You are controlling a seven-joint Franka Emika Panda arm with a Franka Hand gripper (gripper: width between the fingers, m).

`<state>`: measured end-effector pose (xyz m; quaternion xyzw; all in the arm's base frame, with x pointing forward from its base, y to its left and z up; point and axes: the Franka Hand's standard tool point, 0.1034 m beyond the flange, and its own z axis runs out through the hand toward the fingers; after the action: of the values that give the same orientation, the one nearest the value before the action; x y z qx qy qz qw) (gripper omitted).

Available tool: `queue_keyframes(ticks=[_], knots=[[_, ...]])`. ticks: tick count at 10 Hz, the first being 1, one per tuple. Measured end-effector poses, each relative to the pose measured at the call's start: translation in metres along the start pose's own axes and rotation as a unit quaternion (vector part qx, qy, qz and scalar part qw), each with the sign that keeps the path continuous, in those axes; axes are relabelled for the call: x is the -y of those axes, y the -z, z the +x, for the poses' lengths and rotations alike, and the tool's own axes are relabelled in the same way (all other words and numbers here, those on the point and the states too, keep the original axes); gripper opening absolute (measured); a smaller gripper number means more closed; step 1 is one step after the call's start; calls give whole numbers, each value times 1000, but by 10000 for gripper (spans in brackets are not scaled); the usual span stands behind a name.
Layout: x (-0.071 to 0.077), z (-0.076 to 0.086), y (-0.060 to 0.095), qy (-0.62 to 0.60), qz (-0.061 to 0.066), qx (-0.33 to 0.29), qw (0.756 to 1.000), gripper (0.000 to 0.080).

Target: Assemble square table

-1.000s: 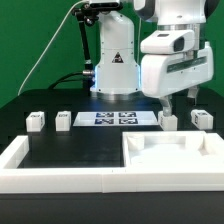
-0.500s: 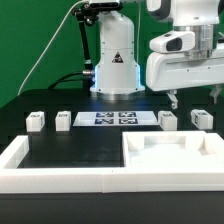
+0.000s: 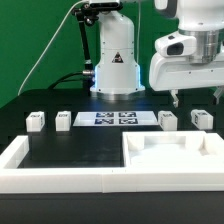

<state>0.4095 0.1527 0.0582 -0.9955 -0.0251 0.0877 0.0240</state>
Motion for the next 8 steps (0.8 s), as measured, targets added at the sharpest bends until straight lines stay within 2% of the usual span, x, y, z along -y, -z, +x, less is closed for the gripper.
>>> queue_keyframes(ticks=[1,2,3,4,5,6,7,8], knots=[[9,-2,-3,-10,1,10,1000,649],[13,-13,-7,-4,-6,50,999,649],[17,-13,-6,-2,-2,83,997,649],[23,-14,-6,1,7,133,991,649],[26,-9,-9,4,16,148,989,649],[25,-15,-11,5,15,187,982,649],[25,-15,-11,4,14,228,974,649],[26,-12,-12,4,16,244,970,649]])
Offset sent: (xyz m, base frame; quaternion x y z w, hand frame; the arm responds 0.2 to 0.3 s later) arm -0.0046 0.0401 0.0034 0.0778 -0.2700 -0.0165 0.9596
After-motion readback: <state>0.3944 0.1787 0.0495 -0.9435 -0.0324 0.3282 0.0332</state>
